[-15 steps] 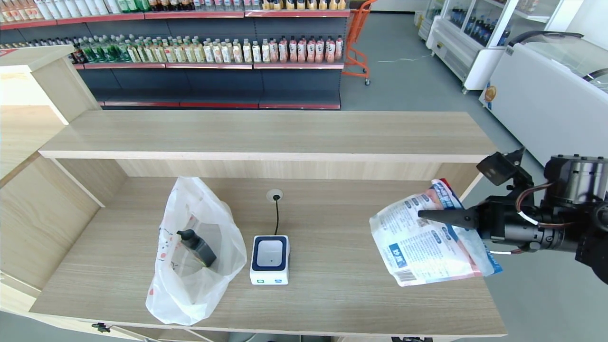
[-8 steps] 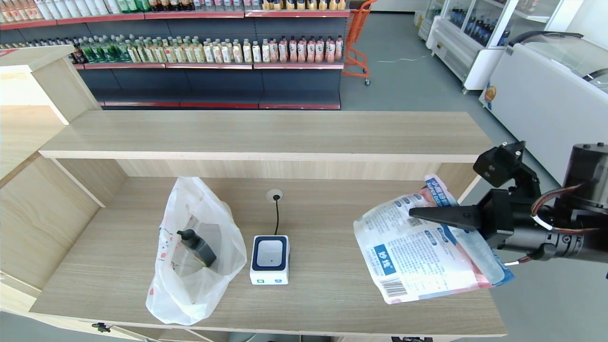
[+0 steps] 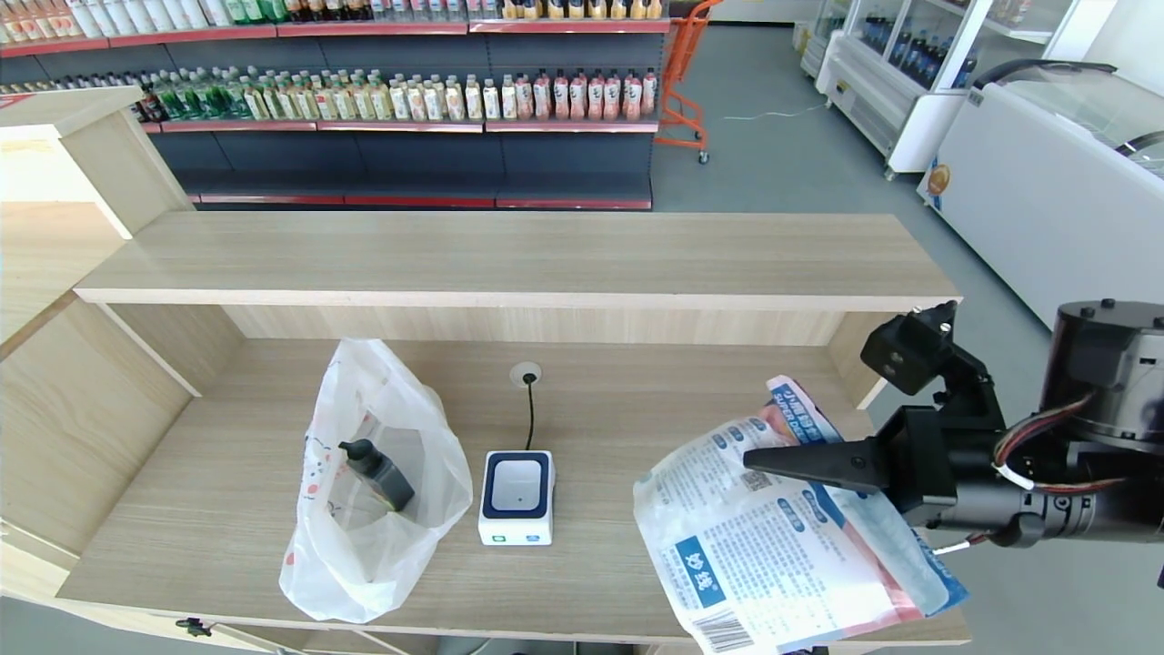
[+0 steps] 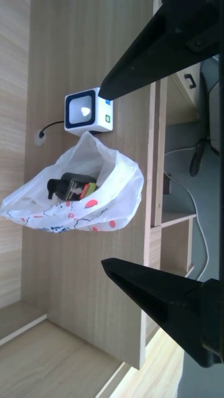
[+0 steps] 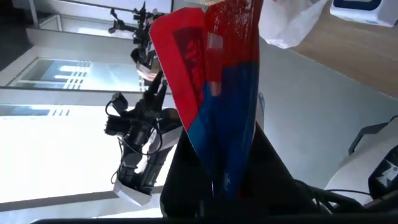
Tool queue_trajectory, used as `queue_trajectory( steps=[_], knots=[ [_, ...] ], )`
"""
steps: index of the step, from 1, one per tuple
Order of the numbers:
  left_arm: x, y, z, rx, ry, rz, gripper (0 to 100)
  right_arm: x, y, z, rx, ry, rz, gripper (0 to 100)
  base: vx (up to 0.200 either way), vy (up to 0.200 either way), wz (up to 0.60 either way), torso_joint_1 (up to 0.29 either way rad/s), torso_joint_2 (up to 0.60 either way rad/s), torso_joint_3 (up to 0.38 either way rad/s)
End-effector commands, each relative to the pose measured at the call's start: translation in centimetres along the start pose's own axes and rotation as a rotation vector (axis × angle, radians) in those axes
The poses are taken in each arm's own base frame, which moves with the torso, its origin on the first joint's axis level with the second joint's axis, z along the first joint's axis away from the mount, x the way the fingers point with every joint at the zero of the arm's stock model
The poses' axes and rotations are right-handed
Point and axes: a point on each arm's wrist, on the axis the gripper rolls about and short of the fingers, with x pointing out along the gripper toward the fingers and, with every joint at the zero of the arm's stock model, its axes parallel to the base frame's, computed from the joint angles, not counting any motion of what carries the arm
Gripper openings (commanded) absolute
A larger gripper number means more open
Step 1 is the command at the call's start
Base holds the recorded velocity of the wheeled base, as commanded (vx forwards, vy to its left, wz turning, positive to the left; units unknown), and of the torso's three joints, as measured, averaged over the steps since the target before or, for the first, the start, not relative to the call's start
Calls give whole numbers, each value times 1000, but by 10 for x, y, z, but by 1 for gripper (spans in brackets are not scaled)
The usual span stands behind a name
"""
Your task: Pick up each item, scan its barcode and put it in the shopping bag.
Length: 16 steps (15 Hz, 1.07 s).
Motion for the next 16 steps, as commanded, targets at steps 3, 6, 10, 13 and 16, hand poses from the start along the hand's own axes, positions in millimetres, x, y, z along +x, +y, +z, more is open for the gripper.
queue_trajectory(
  steps=[3,6,10,13,16],
  knots=[
    [0,0,0,-1,-1,0,100,5,10,-1,40,22,37,0,0,0,0,0,0,0],
    [0,0,0,-1,-1,0,100,7,13,0,33,26,48,0,0,0,0,0,0,0],
    [0,0,0,-1,-1,0,100,8,11,-1,36,31,44,0,0,0,0,0,0,0],
    [0,0,0,-1,-1,0,100,8,11,-1,33,30,45,0,0,0,0,0,0,0],
    [0,0,0,-1,-1,0,100,8,12,-1,30,30,46,0,0,0,0,0,0,0]
  ],
)
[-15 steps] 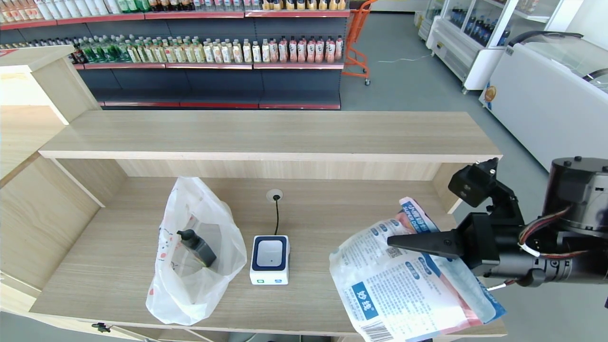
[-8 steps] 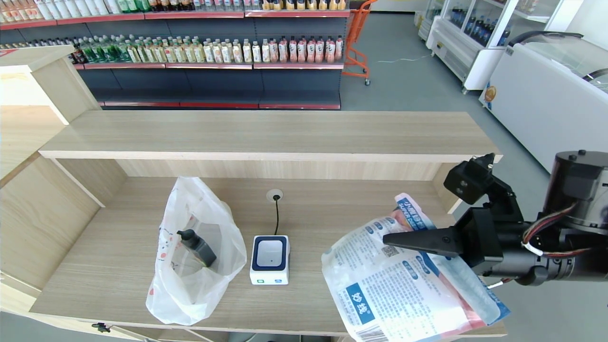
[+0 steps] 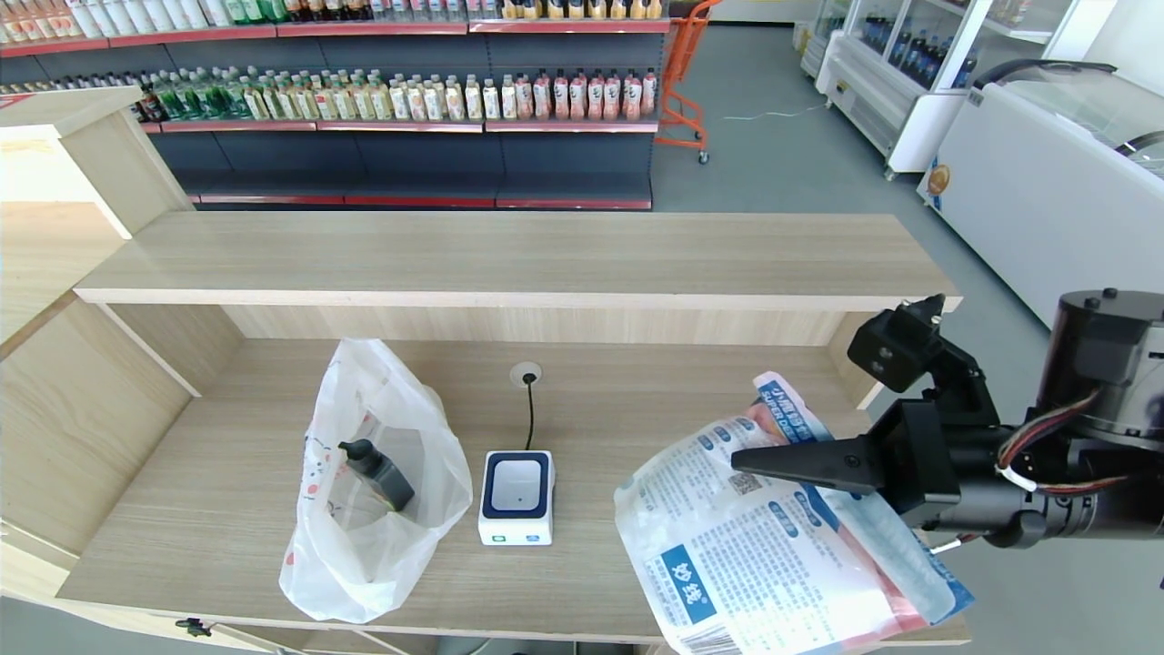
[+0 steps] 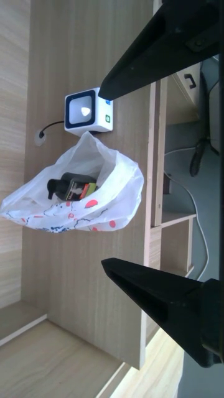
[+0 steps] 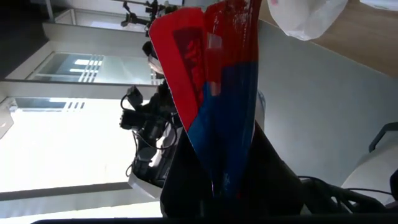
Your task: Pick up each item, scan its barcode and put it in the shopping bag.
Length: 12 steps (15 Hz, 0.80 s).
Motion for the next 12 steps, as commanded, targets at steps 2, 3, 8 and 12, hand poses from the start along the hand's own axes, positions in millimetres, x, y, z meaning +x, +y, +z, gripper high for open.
queue_trajectory(
  steps=[2,3,8,12],
  knots=[
    [0,0,0,0,-1,0,100,0,0,0,-2,-1,1,0,0,0,0,0,0,0],
    [0,0,0,0,-1,0,100,0,1,1,-4,-1,2,0,0,0,0,0,0,0],
    [0,0,0,0,-1,0,100,-1,3,1,-16,-8,5,0,0,0,0,0,0,0],
    [0,0,0,0,-1,0,100,-14,-7,2,-378,-52,-48,0,0,0,0,0,0,0]
  ],
)
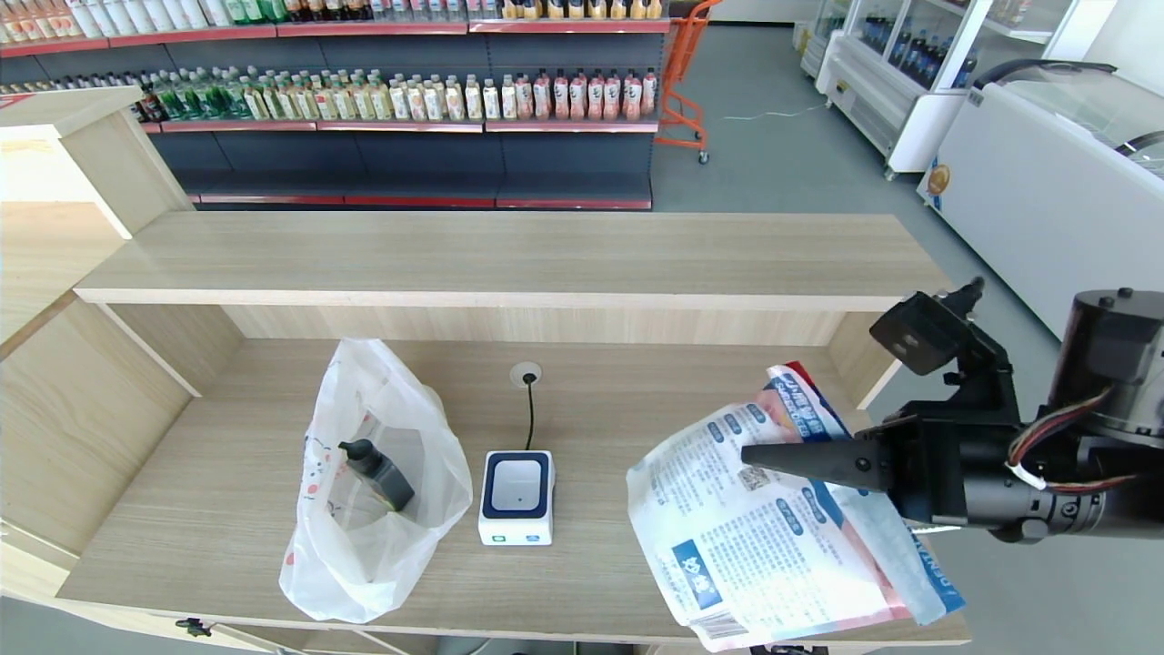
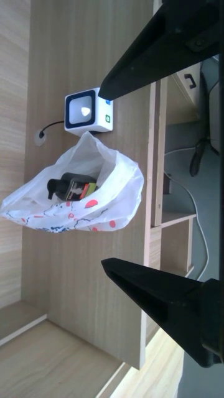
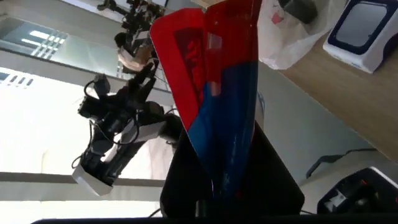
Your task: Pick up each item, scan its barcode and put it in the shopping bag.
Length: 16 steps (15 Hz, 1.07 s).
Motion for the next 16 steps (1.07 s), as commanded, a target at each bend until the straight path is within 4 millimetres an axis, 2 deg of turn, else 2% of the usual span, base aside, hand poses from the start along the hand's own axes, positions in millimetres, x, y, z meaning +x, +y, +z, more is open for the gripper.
queue_trajectory(
  steps=[1,3,7,13,16],
  knots=[
    [0,0,0,0,-1,0,100,-19,-7,-6,-239,-27,-70,0,0,0,0,0,0,0],
    [0,0,0,0,-1,0,100,-35,-2,-13,-457,-41,-110,0,0,0,0,0,0,0],
    [0,0,0,0,-1,0,100,-46,-8,-32,-601,-13,-185,0,0,0,0,0,0,0],
    [0,0,0,0,-1,0,100,-49,-21,-21,-756,-57,-235,0,0,0,0,0,0,0],
    [0,0,0,4,-1,-1,100,-49,-21,-21,-756,-61,-233,0,0,0,0,0,0,0]
  ],
)
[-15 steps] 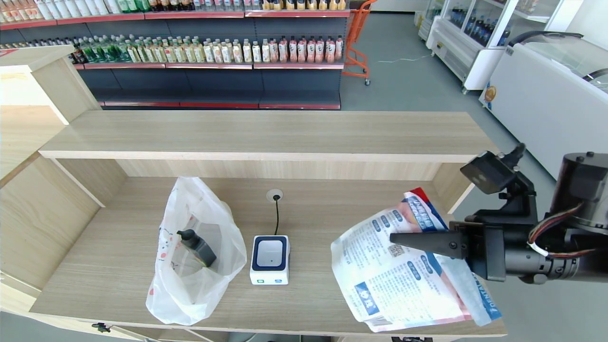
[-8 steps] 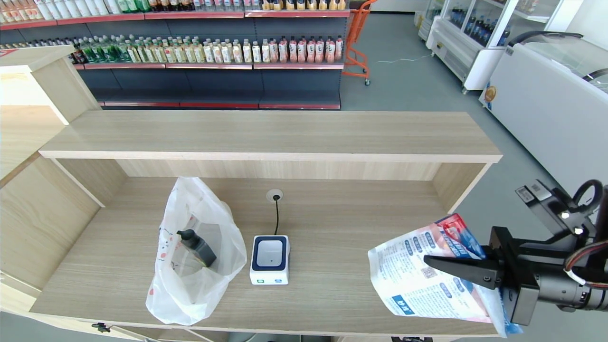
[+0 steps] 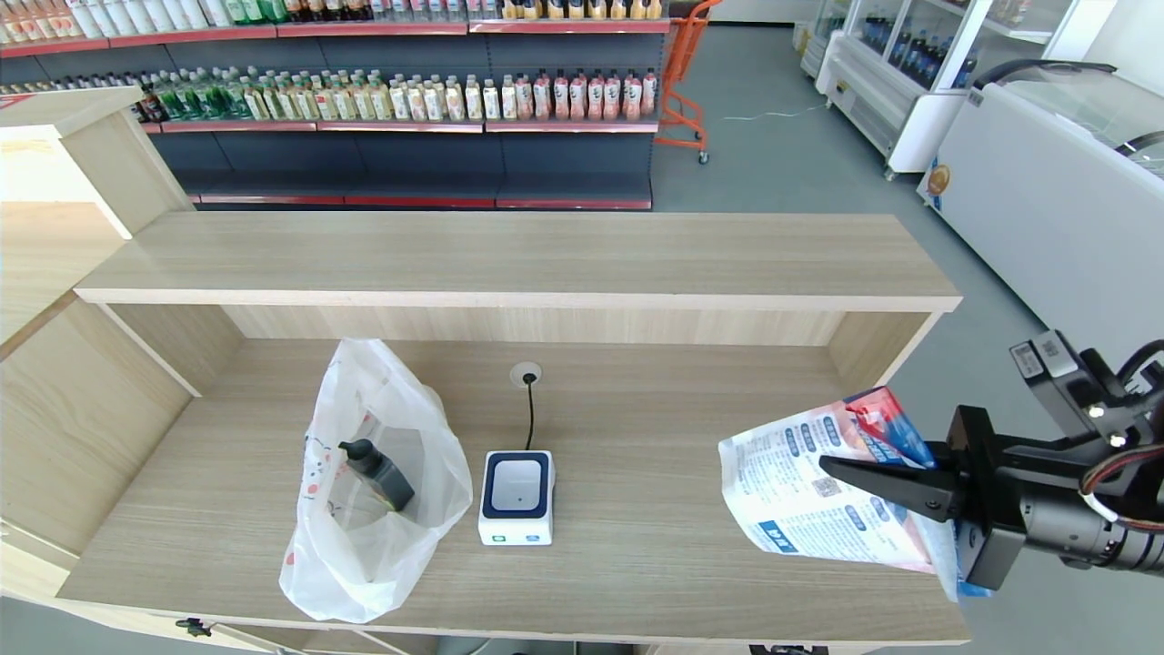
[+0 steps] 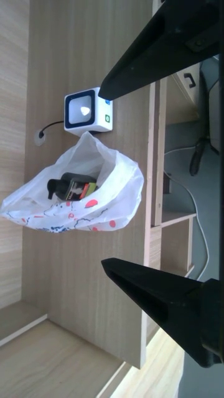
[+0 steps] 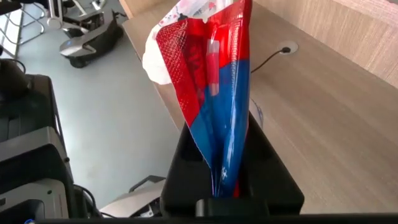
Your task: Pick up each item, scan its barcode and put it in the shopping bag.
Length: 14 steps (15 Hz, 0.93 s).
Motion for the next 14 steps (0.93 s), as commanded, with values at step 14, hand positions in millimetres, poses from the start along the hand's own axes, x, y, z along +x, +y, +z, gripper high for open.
queue_trajectory(
  steps=[14],
  knots=[
    [0,0,0,0,-1,0,100,17,-18,-8,178,28,3,0,0,186,0,3,3,2]
  ],
)
